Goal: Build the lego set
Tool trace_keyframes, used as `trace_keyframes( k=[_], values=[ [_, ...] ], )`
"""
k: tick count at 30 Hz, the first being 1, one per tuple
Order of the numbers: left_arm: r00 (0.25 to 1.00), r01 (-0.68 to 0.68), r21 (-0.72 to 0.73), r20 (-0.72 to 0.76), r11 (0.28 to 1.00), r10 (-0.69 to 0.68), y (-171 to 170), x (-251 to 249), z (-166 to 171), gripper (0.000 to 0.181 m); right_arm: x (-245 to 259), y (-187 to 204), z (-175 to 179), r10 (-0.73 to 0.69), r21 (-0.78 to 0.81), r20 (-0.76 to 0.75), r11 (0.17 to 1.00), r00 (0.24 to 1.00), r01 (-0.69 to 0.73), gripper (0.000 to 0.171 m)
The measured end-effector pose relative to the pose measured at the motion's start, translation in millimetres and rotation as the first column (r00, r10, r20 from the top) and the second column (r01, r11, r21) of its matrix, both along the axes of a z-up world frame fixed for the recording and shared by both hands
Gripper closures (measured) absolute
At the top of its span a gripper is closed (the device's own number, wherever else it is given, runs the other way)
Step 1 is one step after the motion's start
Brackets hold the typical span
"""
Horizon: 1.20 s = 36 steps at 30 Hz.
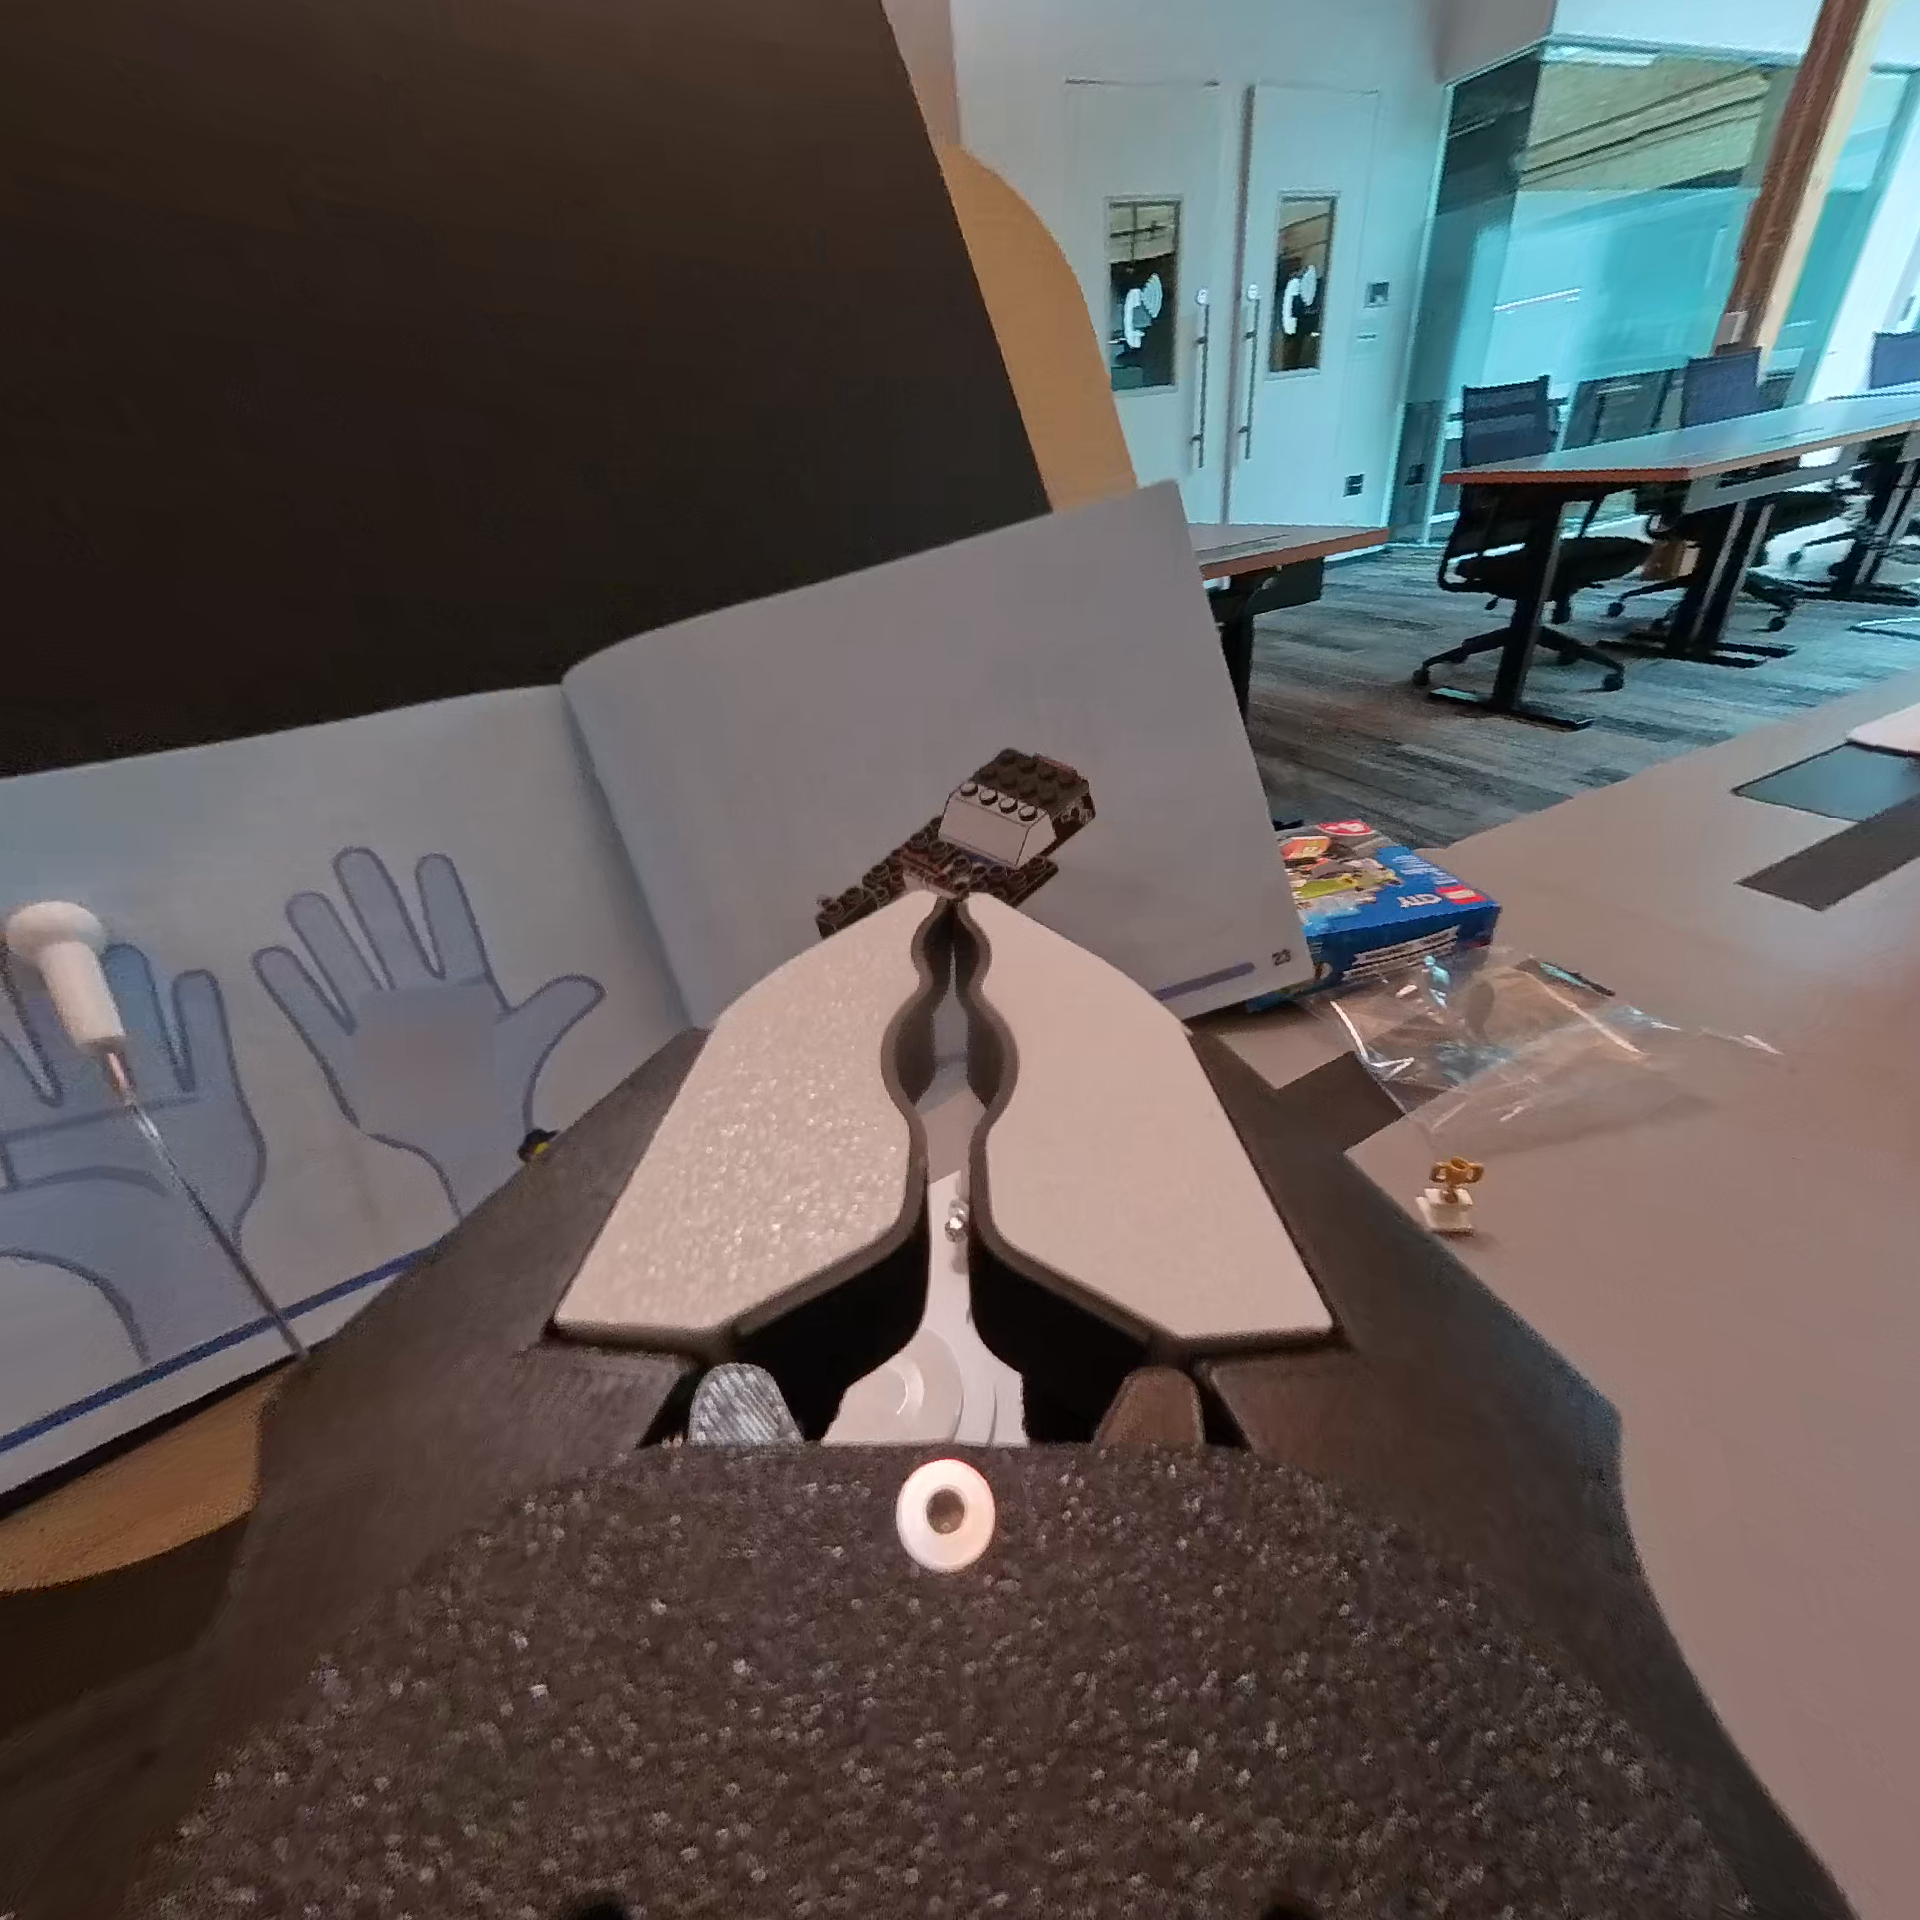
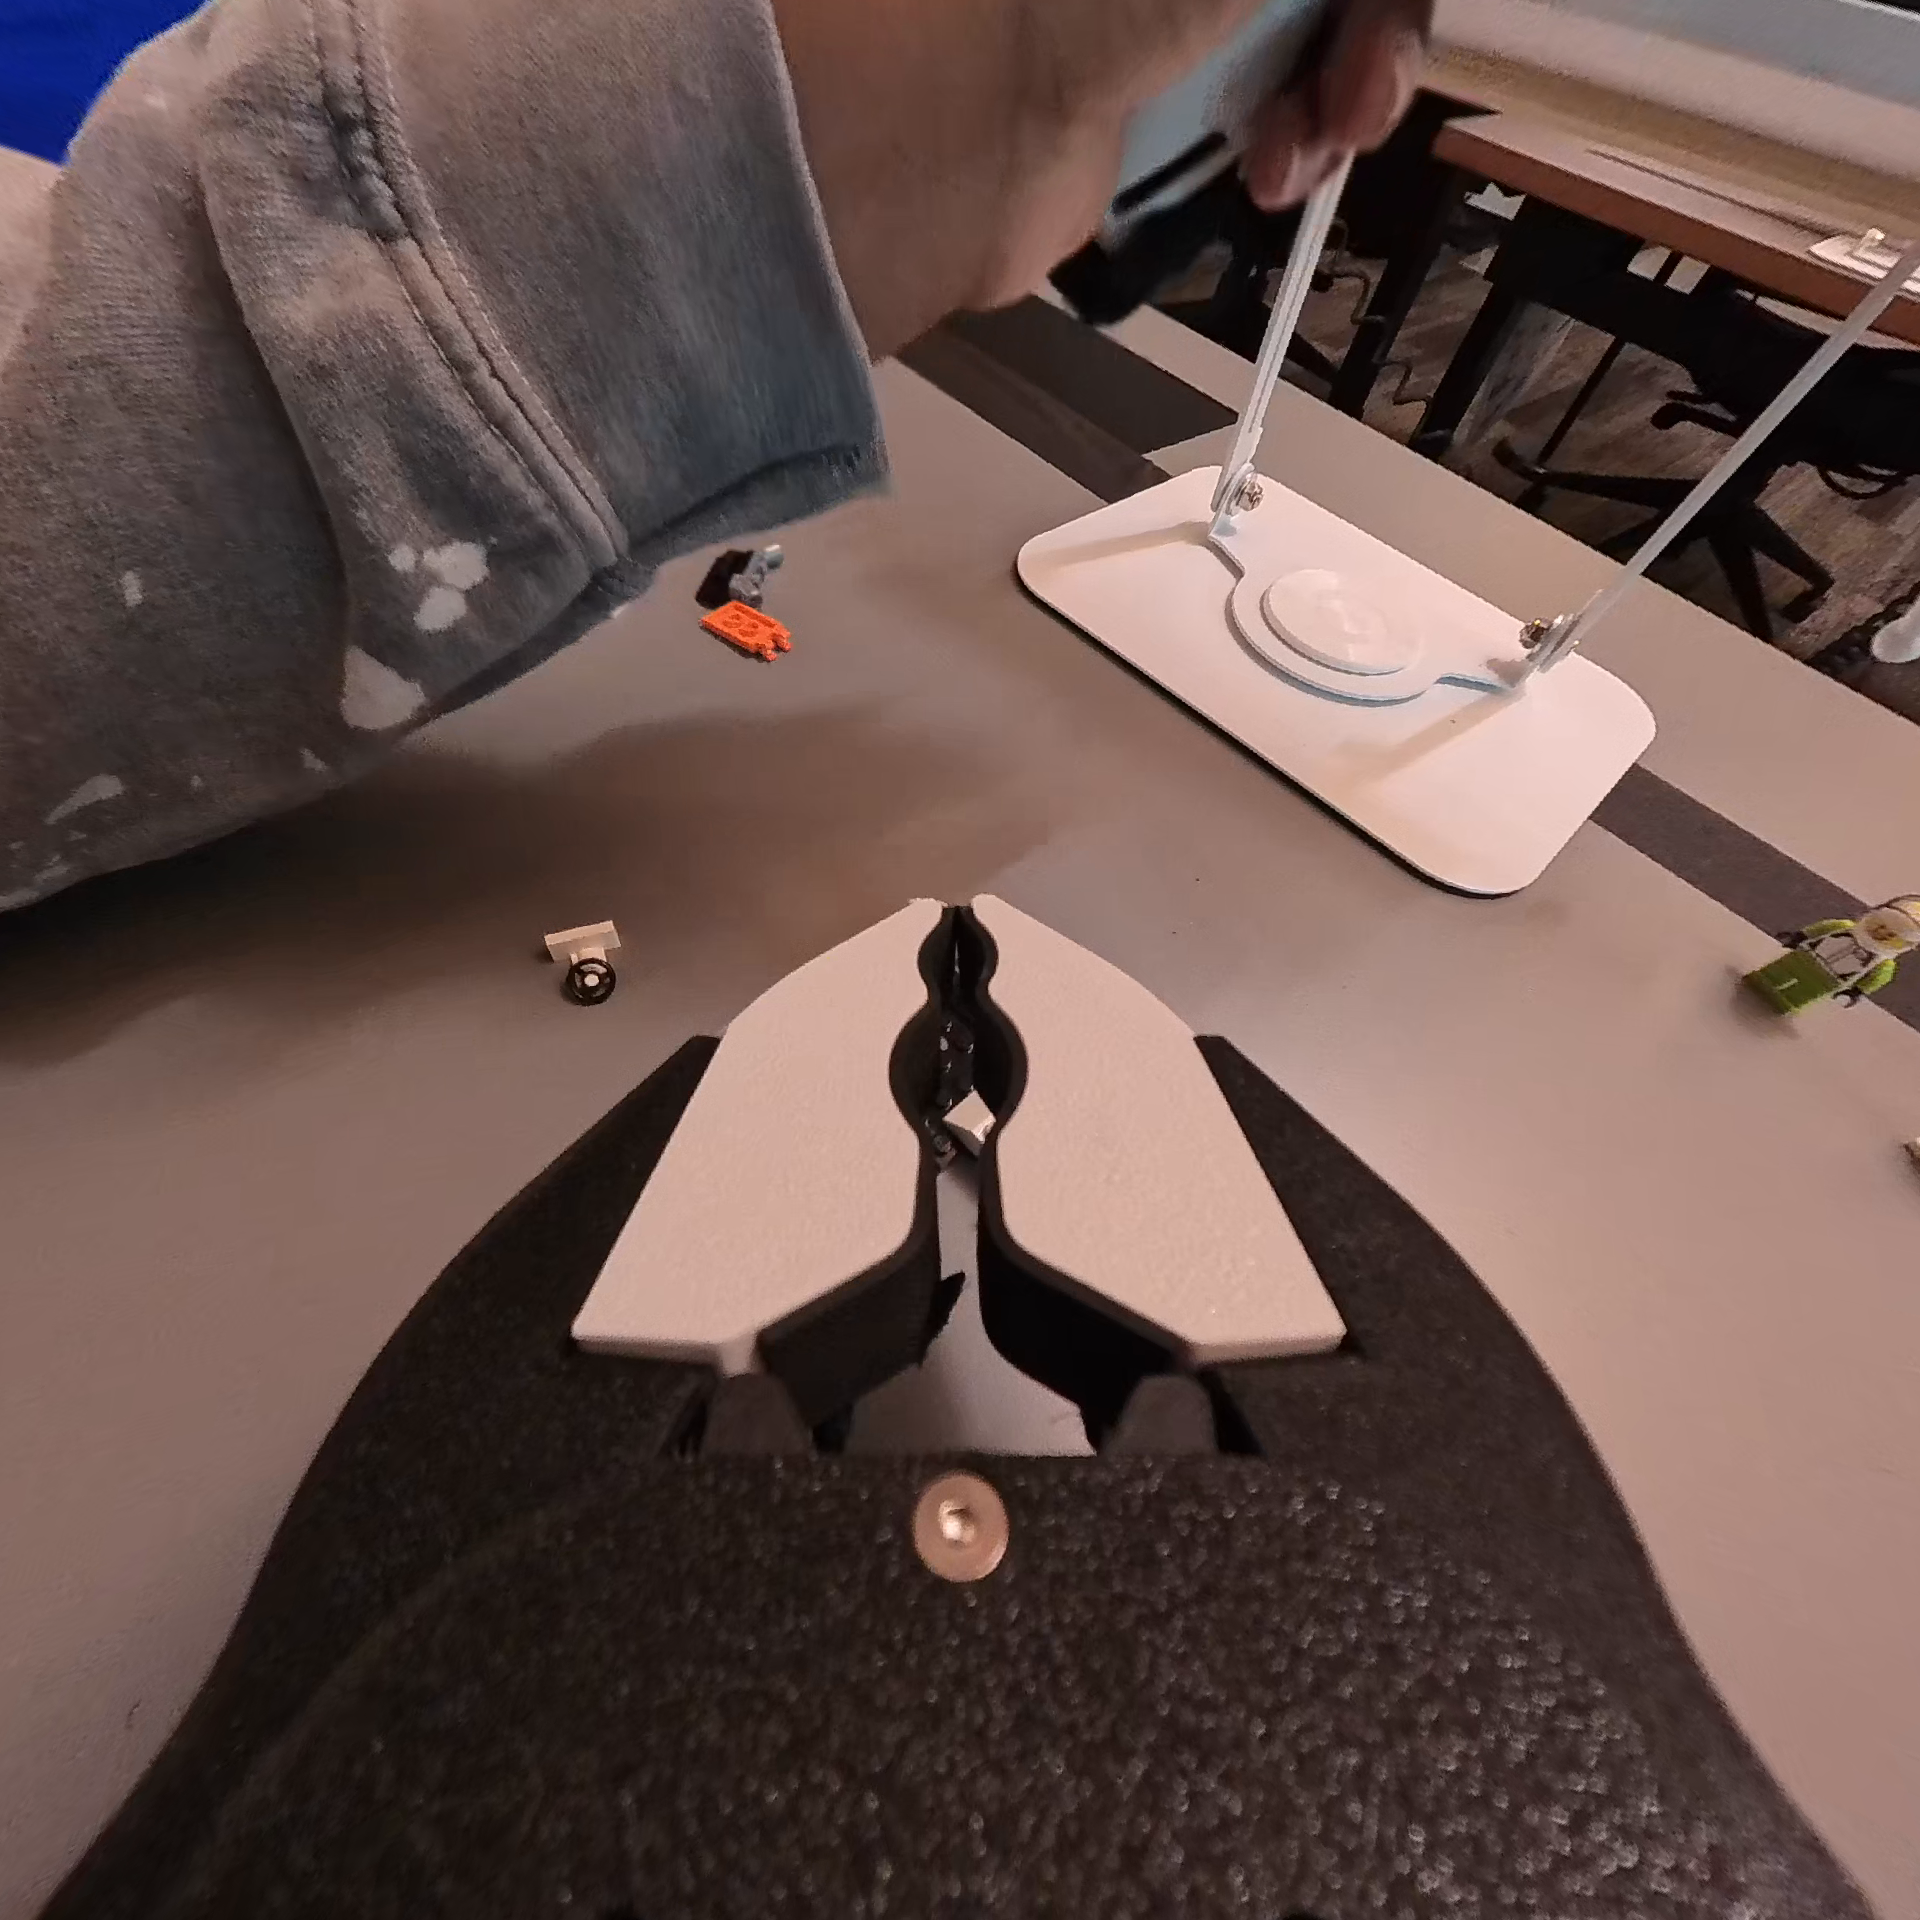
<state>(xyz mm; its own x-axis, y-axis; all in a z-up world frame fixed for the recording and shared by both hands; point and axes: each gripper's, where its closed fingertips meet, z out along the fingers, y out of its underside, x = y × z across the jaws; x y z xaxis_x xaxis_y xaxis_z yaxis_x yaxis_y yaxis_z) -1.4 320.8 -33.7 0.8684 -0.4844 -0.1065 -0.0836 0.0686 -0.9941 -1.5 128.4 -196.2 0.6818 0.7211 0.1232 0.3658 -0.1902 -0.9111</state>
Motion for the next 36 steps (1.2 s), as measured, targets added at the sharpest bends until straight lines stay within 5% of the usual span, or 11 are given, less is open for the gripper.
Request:
trace_keyframes(
  k=[10,14,23,26,32,36],
  values=[
    [0.989,0.143,-0.037,-0.034,0.989,-0.144,-28.7,-44.8,37.9,0.179,8.1,7.2,-3.9,-0.030,-0.019,-0.012,0.999,0.999,0.030,0.171],
    [0.969,0.202,-0.150,-0.112,0.968,-0.219,-70.2,-57.4,0.4,0.172,8.3,7.6,-5.0,-0.029,-0.027,-0.019,0.999,0.999,0.029,0.171],
    [0.917,0.245,-0.412,-0.197,0.878,-0.348,-169.2,-61.7,-149.5,0.153,31.2,20.4,2.2,-0.076,0.041,0.025,0.996,0.997,0.075,0.168],
    [0.885,0.271,-0.437,-0.236,0.858,-0.401,-186.1,-63.6,-169.8,0.156,50.2,25.6,-2.8,-0.066,0.038,0.097,0.997,0.993,0.063,0.161],
    [0.690,0.422,-0.553,-0.318,0.718,-0.650,-228.6,-55.8,-190.8,0.159,48.3,1.2,-23.9,0.175,-0.085,0.133,0.983,0.976,-0.165,0.148],
    [0.596,0.402,-0.607,-0.395,0.686,-0.699,-239.7,-61.6,-209.4,0.157,36.0,0.0,-29.6,0.260,-0.101,0.151,0.964,0.954,-0.247,0.140]
  ],
)
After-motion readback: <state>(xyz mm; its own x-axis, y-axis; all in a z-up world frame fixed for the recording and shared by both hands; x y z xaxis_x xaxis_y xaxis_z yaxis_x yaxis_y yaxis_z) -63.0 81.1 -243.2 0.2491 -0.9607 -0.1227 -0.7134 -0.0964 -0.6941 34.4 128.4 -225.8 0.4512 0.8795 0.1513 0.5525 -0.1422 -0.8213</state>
